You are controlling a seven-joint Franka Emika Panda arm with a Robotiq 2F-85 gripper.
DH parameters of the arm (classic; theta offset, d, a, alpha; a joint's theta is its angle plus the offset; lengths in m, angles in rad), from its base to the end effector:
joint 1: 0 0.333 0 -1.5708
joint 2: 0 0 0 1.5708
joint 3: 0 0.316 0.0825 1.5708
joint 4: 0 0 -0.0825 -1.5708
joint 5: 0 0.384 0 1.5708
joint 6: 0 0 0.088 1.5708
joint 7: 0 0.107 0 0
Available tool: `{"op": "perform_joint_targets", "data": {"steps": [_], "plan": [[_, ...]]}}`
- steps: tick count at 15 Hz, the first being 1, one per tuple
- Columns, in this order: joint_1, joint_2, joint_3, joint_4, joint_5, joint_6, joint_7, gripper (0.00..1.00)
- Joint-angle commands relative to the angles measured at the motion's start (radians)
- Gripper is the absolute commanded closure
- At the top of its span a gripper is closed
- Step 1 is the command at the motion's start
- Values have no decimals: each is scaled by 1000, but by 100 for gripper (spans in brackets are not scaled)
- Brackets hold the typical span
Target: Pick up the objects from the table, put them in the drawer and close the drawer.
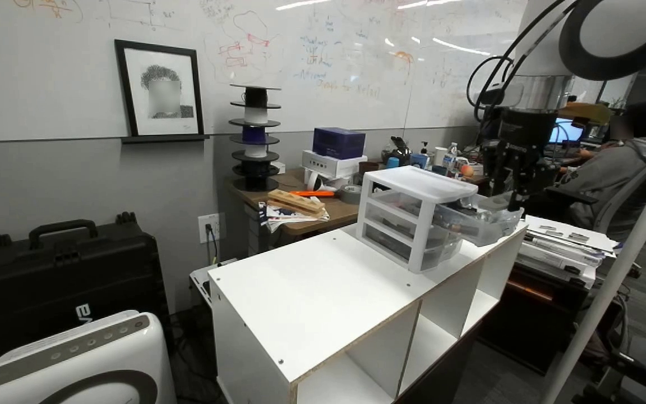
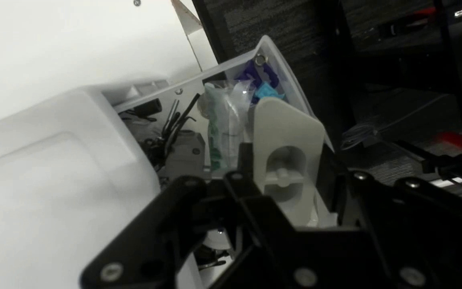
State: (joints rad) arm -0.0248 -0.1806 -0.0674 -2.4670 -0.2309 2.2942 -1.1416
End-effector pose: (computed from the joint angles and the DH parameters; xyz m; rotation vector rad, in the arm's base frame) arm 0.4552 -0.0470 0.3629 2.4754 1.6989 -0.1302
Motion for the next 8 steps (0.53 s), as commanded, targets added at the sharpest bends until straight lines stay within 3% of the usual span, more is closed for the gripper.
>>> {"op": "perform_joint_targets", "data": {"steps": [1, 8], "plan": [[2, 30, -14, 8, 1, 1, -61, 76], [0, 51, -29, 20, 54, 37, -143, 76]]}}
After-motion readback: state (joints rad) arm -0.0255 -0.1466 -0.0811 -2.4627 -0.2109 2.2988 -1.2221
